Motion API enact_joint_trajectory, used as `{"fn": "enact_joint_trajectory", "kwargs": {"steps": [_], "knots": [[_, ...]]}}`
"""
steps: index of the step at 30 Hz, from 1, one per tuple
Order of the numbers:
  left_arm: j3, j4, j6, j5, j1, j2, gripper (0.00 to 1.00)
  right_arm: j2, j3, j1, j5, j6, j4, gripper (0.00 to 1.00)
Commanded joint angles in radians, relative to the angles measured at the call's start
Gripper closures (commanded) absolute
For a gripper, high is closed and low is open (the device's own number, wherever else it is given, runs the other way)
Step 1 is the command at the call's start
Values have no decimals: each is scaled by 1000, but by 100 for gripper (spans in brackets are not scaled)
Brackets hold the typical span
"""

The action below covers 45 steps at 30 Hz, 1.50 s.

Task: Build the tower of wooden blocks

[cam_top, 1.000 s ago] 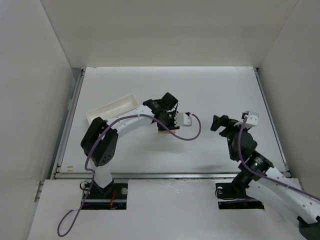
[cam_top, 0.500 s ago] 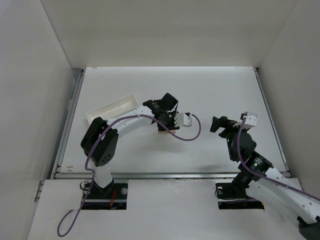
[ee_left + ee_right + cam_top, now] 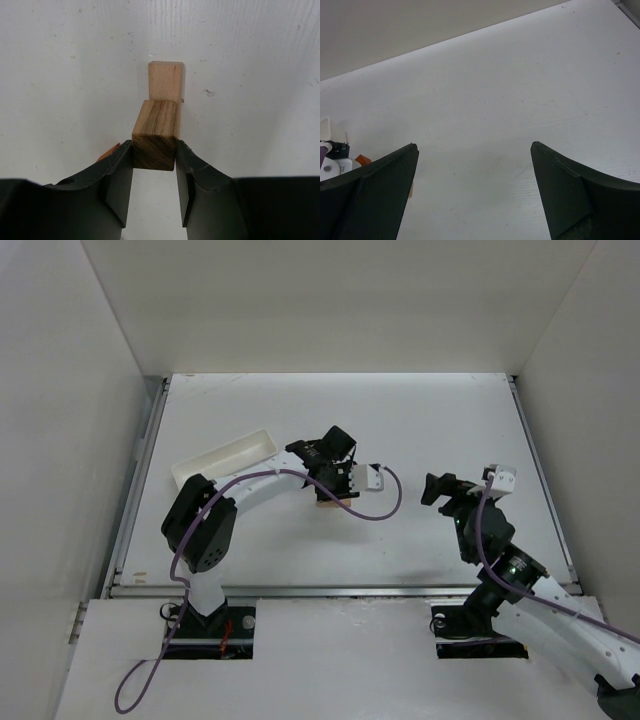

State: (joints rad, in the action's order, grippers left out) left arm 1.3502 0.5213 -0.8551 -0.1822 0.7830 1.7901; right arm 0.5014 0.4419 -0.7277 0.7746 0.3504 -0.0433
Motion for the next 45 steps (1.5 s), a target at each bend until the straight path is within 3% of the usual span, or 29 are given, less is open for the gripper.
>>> {"fn": "enact_joint_trajectory", "kwargs": {"steps": [1, 45], "knots": [[-11, -13, 21, -31, -7, -40, 100, -11, -3, -3, -6, -16, 10, 0], [-22, -14, 30, -3, -7, -21, 100, -20, -3, -3, 3, -25, 10, 0]]}}
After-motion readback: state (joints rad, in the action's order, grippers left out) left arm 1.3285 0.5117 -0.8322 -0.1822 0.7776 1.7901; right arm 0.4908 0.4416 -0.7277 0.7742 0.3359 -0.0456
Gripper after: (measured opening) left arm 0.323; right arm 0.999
